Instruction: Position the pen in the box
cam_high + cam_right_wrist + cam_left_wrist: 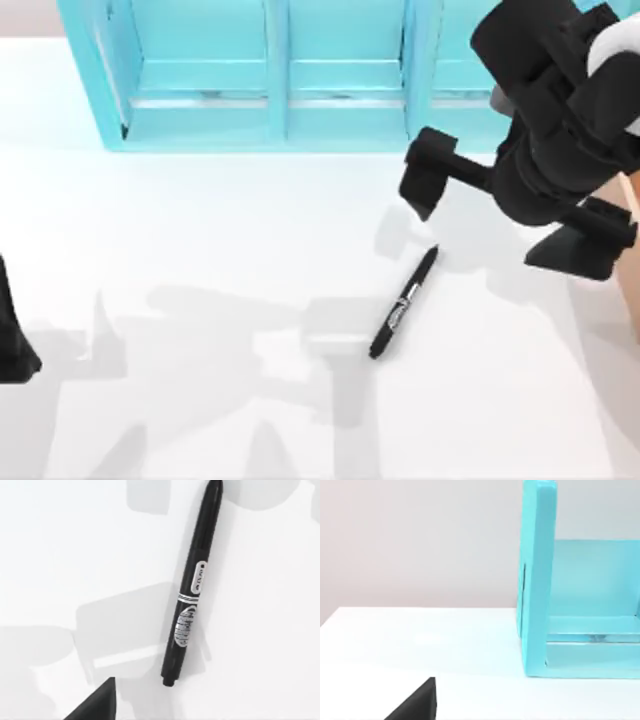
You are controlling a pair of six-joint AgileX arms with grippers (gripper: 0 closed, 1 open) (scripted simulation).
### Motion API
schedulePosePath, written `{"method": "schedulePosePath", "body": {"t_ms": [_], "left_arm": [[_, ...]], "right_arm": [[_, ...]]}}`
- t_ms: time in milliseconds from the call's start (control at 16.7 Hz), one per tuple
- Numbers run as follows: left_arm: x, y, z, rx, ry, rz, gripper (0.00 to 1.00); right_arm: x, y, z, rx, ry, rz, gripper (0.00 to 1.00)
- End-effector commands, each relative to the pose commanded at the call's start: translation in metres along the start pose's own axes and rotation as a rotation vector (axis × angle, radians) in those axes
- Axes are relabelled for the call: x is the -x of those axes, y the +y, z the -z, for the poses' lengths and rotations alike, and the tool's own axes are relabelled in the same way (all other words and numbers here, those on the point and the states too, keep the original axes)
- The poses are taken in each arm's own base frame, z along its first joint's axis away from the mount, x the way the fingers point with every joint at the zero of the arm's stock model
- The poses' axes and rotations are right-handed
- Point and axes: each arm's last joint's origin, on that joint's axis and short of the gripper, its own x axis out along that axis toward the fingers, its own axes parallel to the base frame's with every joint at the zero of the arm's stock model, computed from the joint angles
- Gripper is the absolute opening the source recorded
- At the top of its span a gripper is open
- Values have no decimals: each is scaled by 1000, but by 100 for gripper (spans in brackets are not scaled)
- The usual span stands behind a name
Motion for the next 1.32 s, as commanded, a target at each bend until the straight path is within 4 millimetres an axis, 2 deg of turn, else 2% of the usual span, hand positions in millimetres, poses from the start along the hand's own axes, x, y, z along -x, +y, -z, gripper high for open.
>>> {"method": "schedulePosePath", "body": {"t_ms": [240, 480, 1020, 1320], "left_arm": [[0, 0, 0, 0, 0, 0, 100], [0, 0, 0, 0, 0, 0, 100], [0, 0, 0, 0, 0, 0, 100], [0, 0, 0, 0, 0, 0, 100]], "right_arm": [[-47, 38, -18, -103, 123, 150, 100], [-81, 56, -33, -178, 175, 233, 100], [-93, 57, -34, -192, 184, 248, 100], [-144, 47, -26, -194, 183, 246, 100]]}}
